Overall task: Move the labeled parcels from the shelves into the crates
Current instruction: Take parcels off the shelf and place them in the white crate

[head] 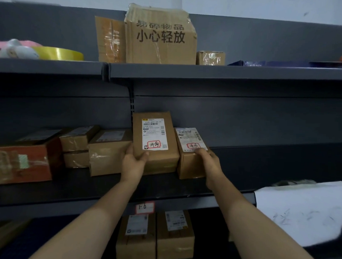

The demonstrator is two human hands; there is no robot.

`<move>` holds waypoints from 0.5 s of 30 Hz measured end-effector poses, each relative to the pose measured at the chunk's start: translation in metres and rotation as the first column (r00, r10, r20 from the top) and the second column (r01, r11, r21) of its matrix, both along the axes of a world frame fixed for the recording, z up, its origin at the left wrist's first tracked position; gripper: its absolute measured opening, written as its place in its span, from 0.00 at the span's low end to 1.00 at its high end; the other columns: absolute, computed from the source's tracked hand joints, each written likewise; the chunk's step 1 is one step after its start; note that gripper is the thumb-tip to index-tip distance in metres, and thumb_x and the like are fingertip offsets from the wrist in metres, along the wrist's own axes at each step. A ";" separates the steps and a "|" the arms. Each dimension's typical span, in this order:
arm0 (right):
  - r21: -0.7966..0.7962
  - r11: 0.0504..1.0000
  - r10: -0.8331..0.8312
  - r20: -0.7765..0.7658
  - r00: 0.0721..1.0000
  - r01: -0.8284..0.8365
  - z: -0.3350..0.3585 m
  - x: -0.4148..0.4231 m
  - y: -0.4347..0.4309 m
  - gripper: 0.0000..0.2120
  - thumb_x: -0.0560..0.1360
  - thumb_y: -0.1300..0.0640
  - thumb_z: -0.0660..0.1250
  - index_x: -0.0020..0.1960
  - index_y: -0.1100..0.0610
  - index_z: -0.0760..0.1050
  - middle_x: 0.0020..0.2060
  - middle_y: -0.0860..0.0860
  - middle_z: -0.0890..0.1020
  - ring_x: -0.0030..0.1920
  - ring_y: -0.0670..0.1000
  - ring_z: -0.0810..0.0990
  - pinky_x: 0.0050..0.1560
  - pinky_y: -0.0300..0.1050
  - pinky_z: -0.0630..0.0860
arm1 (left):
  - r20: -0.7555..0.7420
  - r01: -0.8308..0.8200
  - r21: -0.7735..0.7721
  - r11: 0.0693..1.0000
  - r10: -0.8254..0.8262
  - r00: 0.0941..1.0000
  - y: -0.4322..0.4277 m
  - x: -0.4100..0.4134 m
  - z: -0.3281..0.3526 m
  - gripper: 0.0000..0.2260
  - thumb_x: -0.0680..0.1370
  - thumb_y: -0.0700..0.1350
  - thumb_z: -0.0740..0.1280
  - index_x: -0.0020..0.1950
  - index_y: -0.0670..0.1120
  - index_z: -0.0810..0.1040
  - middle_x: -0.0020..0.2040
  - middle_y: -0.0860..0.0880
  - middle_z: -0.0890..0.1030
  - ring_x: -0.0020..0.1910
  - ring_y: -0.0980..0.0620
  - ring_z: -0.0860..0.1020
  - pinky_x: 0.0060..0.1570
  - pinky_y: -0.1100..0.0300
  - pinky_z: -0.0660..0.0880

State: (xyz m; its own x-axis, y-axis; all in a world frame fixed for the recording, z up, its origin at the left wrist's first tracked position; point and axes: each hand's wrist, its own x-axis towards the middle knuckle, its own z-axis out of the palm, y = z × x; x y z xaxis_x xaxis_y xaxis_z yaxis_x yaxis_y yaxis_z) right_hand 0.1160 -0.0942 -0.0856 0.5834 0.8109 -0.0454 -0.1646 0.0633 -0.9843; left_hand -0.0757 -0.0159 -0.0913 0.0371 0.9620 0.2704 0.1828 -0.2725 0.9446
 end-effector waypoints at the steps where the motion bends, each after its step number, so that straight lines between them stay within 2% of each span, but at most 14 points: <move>1: 0.013 1.000 -0.008 -0.016 1.000 0.008 -0.001 -0.001 -0.003 0.18 0.75 0.51 0.68 0.63 0.53 0.70 0.54 0.51 0.75 0.54 0.51 0.73 0.56 0.49 0.69 | 0.055 0.018 -0.011 1.000 -0.017 0.998 -0.003 0.000 -0.002 0.26 0.77 0.46 0.67 0.73 0.49 0.63 0.66 0.46 0.72 0.64 0.45 0.71 0.65 0.47 0.68; 5: 0.116 0.985 -0.119 -0.085 0.989 0.129 0.001 -0.002 -0.026 0.14 0.76 0.46 0.67 0.58 0.50 0.71 0.51 0.50 0.79 0.50 0.49 0.78 0.52 0.50 0.75 | 0.258 0.145 0.012 0.989 -0.143 0.955 -0.021 0.008 0.003 0.24 0.78 0.47 0.65 0.72 0.53 0.62 0.65 0.48 0.71 0.63 0.47 0.70 0.65 0.47 0.67; 10: 0.207 0.935 -0.270 -0.106 0.957 0.287 0.014 0.024 -0.081 0.10 0.76 0.47 0.67 0.52 0.49 0.70 0.52 0.51 0.81 0.52 0.51 0.81 0.56 0.53 0.78 | 0.298 0.332 0.103 0.937 -0.348 0.889 -0.050 0.050 0.023 0.22 0.78 0.49 0.64 0.71 0.56 0.64 0.63 0.50 0.73 0.58 0.51 0.73 0.61 0.52 0.71; 12: 0.184 0.894 -0.396 -0.101 0.913 0.408 0.023 0.047 -0.109 0.11 0.76 0.46 0.66 0.55 0.49 0.72 0.53 0.51 0.81 0.52 0.52 0.81 0.54 0.51 0.78 | 0.316 0.393 0.090 0.915 -0.400 0.860 -0.067 0.079 0.029 0.24 0.77 0.52 0.65 0.72 0.56 0.63 0.66 0.50 0.72 0.61 0.50 0.73 0.63 0.51 0.70; 14: 0.172 0.849 -0.487 -0.115 0.866 0.500 0.033 0.072 -0.143 0.15 0.75 0.46 0.66 0.59 0.50 0.73 0.51 0.50 0.82 0.51 0.51 0.81 0.48 0.48 0.78 | 0.331 0.470 0.054 0.881 -0.459 0.824 -0.091 0.115 0.034 0.27 0.76 0.55 0.66 0.73 0.56 0.61 0.69 0.49 0.69 0.64 0.49 0.71 0.65 0.48 0.69; 15: 0.159 0.832 -0.519 -0.114 0.847 0.531 0.034 0.087 -0.161 0.15 0.76 0.46 0.65 0.59 0.50 0.74 0.50 0.50 0.82 0.50 0.50 0.81 0.45 0.46 0.77 | 0.341 0.517 0.045 0.855 -0.499 0.797 -0.103 0.133 0.035 0.25 0.75 0.55 0.67 0.71 0.57 0.64 0.69 0.49 0.69 0.63 0.49 0.72 0.65 0.47 0.70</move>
